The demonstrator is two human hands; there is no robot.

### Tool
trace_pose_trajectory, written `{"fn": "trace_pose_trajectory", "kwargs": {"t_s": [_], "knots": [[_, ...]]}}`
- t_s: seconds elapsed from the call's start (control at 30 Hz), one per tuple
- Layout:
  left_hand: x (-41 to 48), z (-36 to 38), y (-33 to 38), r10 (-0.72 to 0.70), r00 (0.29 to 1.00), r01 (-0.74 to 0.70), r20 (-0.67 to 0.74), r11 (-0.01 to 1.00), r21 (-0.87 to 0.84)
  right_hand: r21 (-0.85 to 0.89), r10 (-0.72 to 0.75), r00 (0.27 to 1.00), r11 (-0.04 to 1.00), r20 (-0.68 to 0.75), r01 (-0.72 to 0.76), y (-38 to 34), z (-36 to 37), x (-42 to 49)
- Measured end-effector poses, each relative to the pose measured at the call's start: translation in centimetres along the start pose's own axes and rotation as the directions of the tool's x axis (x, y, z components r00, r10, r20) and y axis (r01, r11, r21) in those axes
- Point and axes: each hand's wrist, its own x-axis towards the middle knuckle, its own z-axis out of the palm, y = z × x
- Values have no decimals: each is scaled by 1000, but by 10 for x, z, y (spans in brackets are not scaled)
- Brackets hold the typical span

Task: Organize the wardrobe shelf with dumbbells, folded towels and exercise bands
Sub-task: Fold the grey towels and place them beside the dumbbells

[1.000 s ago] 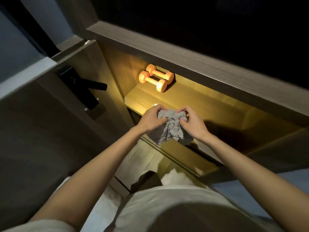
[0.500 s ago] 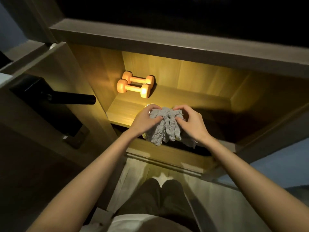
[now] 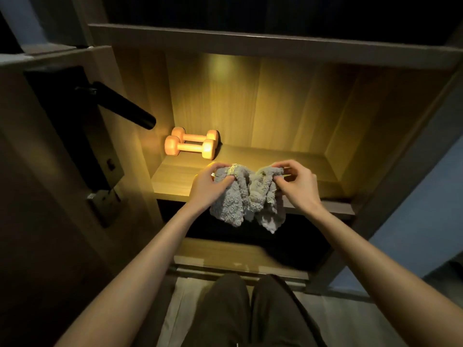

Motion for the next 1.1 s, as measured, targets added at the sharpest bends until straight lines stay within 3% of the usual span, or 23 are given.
{"fn": "trace_pose_trajectory", "kwargs": {"t_s": [0.23, 0.33, 0.43, 0.63, 0.77, 0.83, 0.9, 1.0, 1.1], "knots": [[31, 12, 3, 49, 998, -51, -48, 998, -47, -43, -32, 993, 999, -116, 27, 0, -23, 18], [51, 26, 4, 14, 1000, -15, -27, 999, -42, -44, 40, 989, 998, -145, -47, 14, -28, 34], [76, 42, 2, -21, 1000, 19, -23, 998, -55, -4, 123, 956, 992, -264, -129, 34, -31, 53], [122, 64, -8, -43, 999, 39, -19, 984, -176, -88, 127, 913, 981, -388, -174, 72, -23, 88], [138, 80, -38, -97, 995, 95, -32, 993, -64, -232, 332, 933, 905, -137, -356, 104, -4, 93], [133, 85, -60, -198, 980, 201, -37, 974, 107, -392, 327, 944, 863, -48, -319, 119, 8, 87], [121, 88, -80, -252, 967, 255, -46, 926, 278, -437, 275, 961, 862, -23, -257, 129, 23, 81], [99, 93, -96, -94, 993, 114, -68, 899, 423, -406, 162, 976, 909, 144, -91, 137, 49, 77], [86, 103, -106, 42, 999, -23, -24, 848, 530, -365, 136, 939, 931, 317, -12, 140, 81, 83]]}}
